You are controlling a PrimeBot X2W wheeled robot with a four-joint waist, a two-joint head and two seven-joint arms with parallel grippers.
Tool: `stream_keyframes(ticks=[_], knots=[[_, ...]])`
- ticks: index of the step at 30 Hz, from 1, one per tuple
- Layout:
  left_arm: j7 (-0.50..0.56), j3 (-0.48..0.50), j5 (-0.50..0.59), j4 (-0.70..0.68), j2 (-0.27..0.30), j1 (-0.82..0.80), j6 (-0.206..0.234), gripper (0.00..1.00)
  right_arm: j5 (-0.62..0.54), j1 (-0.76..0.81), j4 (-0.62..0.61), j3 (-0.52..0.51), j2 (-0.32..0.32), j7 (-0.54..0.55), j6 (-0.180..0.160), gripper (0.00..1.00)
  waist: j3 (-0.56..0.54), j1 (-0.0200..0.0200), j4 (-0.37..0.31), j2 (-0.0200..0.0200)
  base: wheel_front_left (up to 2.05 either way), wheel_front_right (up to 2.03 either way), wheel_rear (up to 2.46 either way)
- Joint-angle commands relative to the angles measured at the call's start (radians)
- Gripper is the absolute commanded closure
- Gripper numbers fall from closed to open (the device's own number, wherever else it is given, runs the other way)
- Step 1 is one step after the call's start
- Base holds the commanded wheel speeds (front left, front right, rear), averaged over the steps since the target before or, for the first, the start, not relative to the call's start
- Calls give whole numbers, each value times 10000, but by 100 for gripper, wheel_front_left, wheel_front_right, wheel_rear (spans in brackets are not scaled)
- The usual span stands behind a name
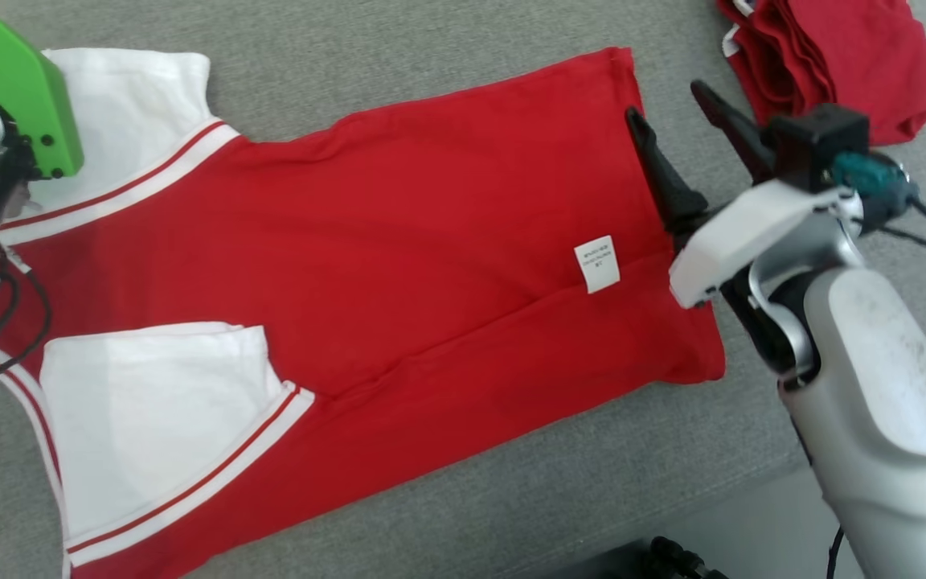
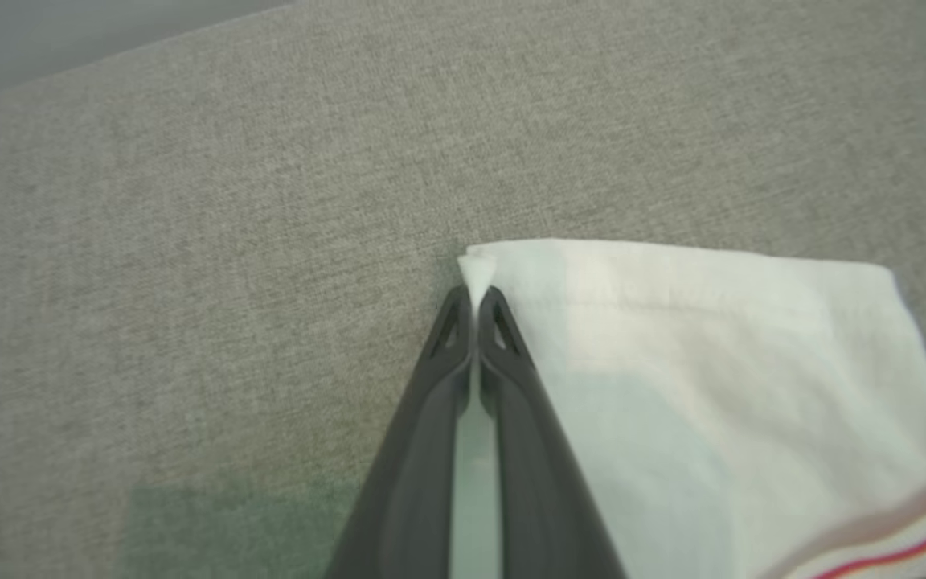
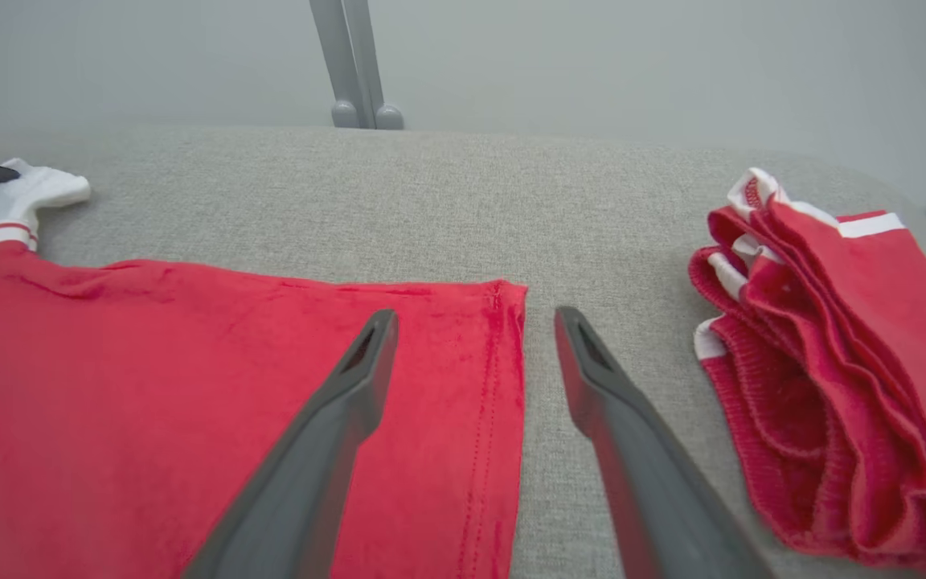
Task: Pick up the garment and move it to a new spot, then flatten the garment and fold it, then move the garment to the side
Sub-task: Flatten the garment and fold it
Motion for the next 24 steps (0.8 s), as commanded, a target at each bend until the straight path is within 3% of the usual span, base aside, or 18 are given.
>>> stream_keyframes(ticks=[1, 11, 20, 21, 22, 23, 24], knots=[[-183, -85, -55, -73, -110, 77, -89, 100, -111, -420, 271, 78, -144, 160, 0, 0, -151, -1, 320, 0, 0, 0, 0], [-1737, -182, -687, -675, -1071, 37, -346, 100, -461, -2315, 3027, 573, -1206, 1399, -2, 0, -462, -1, 1635, 0, 0, 0, 0], [-2595, -422, -1214, -1266, -1349, 483, -416, 100, -237, -3204, 4820, 1288, -1816, 2107, -2, 0, -467, -1, 2281, 0, 0, 0, 0], [-2681, -447, -1268, -1328, -1368, 526, -419, 100, -143, -3284, 4981, 1374, -1847, 2157, -2, 31, -471, -1, 2315, 0, 0, 0, 0], [-2744, -472, -1317, -1365, -1383, 554, -422, 100, -23, -3345, 5121, 1473, -1872, 2193, -2, 56, -476, -1, 2347, 0, 0, 0, 0], [-2786, -484, -1355, -1393, -1393, 577, -424, 100, 55, -3395, 5221, 1539, -1892, 2210, -2, 70, -484, -1, 2369, 0, 0, 0, 0], [-2884, -484, -1412, -1422, -1398, 607, -425, 100, 128, -3474, 5356, 1605, -1939, 2220, -2, 91, -495, -1, 2394, 0, 0, 0, 0]])
